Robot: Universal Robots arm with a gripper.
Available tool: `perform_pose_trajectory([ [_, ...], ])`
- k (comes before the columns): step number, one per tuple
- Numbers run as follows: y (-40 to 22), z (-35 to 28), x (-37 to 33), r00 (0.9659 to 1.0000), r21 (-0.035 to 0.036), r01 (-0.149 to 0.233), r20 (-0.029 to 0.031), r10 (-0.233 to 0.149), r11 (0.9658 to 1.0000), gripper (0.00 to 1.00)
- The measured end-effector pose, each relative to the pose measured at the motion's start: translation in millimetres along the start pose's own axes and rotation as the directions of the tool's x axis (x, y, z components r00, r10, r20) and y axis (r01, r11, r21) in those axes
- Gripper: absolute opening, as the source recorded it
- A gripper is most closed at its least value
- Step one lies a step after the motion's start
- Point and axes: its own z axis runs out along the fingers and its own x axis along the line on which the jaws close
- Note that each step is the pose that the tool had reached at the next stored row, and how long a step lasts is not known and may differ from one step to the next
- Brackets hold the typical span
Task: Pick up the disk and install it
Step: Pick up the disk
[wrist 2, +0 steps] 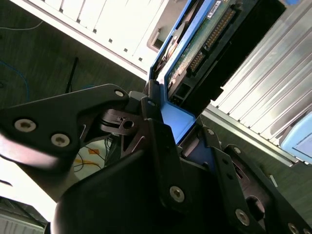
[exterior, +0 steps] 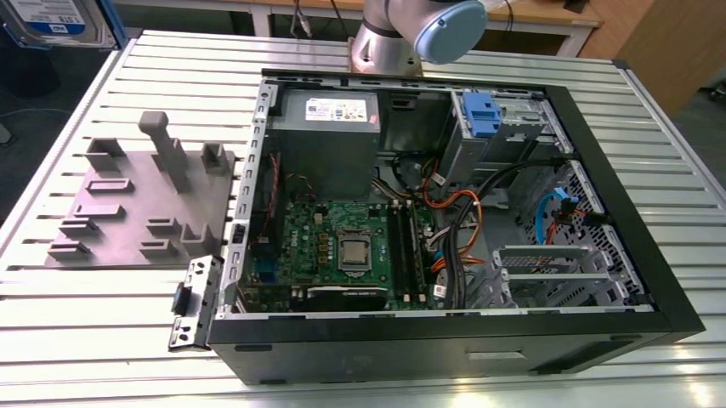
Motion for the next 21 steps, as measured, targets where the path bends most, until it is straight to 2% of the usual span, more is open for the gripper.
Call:
perform_pose_trajectory([
  [8, 0.4, -8.9, -0.4, 1.0000, 0.0001, 0.000, 0.0001, 0.000, 1.0000, 0.37],
  [17, 0.4, -9.0, -0.3, 1.0000, 0.0001, 0.000, 0.0018, 0.000, 1.0000, 0.37],
  [21, 0.5, -9.2, 4.5, 1.0000, 0.0002, 0.000, 0.0019, 0.000, 1.0000, 0.37],
])
